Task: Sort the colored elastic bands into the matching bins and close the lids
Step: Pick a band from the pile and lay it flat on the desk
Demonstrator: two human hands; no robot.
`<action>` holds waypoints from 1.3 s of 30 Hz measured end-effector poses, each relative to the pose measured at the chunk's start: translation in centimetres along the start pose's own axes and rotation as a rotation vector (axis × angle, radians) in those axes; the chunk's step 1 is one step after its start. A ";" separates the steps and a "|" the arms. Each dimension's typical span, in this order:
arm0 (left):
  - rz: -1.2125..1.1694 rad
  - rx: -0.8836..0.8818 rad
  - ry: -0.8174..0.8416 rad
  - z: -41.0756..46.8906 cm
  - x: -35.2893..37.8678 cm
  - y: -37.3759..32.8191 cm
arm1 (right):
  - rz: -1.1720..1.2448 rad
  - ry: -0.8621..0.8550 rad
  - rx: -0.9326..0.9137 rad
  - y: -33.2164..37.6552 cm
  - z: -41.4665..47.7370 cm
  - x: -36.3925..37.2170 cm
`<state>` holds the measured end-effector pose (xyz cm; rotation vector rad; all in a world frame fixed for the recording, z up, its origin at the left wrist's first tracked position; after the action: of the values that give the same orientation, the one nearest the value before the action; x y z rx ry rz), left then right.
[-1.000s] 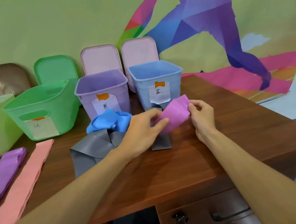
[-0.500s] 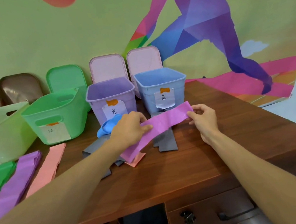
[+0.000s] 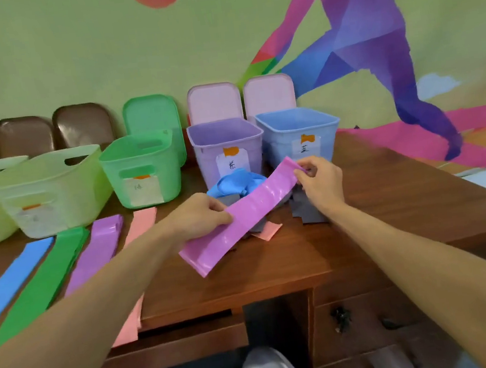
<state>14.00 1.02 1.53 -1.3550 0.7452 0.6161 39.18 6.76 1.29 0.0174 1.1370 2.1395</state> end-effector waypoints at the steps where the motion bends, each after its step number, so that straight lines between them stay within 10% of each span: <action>1: -0.047 -0.012 -0.005 -0.8 -0.8 0.8 | -0.011 0.018 -0.018 0.9 -0.2 0.8; 28: -0.649 -0.442 -0.104 -14.1 -11.7 20.6 | -0.141 0.526 -0.433 22.3 -7.7 28.8; 39: -0.536 -0.487 -0.087 -13.6 -11.0 22.2 | -0.168 0.687 -0.456 22.4 -10.5 35.4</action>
<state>-11.55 -9.39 -4.65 -1.8716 0.1355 0.4315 -3.67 11.76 0.64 -1.0461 0.9173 2.2553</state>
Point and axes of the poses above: each hand's wrist, its own z-axis towards the middle knuckle, its own x-axis out of the palm, y = z × x, the point moved 9 cm from there along z, towards the middle knuckle, and after that the axes turned 3 degrees about -y, right-handed, at the moved point
